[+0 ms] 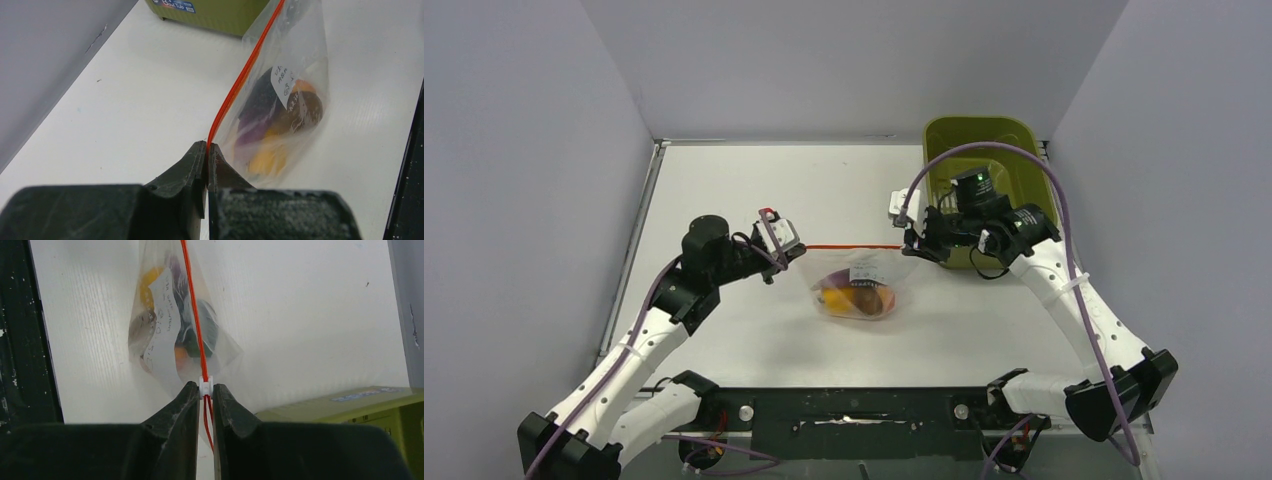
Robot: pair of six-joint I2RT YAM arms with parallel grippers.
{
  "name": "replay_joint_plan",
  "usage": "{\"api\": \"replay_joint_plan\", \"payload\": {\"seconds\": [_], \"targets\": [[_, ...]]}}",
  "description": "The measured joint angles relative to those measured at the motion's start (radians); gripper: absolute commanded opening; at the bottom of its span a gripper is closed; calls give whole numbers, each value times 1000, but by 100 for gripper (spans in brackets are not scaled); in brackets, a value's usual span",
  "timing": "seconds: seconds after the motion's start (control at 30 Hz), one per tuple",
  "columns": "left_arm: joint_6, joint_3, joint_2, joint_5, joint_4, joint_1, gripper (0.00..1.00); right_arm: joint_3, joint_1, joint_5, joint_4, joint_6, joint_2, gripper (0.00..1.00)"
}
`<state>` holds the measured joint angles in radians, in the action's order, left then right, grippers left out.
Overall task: Place the food in the zip-top bag and seal the zipper
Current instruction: Zip the zipper food storage bag at the center of the board.
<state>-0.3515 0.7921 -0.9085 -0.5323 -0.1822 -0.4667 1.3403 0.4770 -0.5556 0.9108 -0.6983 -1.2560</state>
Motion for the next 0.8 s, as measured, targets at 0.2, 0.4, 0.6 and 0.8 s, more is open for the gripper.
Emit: {"api": "replay_joint_plan", "payload": {"seconds": [0.2,0.4,0.6,0.8], "targets": [[4,0,-15,16,27,12,0,0,-44,19,68,-1,46,0],[9,0,-42,37,69,24,0,0,-75,39,130,-5,82,0],[80,-21,-56,30,159,24,0,0,-95,40,167,-13,87,0],[94,-25,-68,25,182,24,0,0,-105,34,173,-19,87,0]]}}
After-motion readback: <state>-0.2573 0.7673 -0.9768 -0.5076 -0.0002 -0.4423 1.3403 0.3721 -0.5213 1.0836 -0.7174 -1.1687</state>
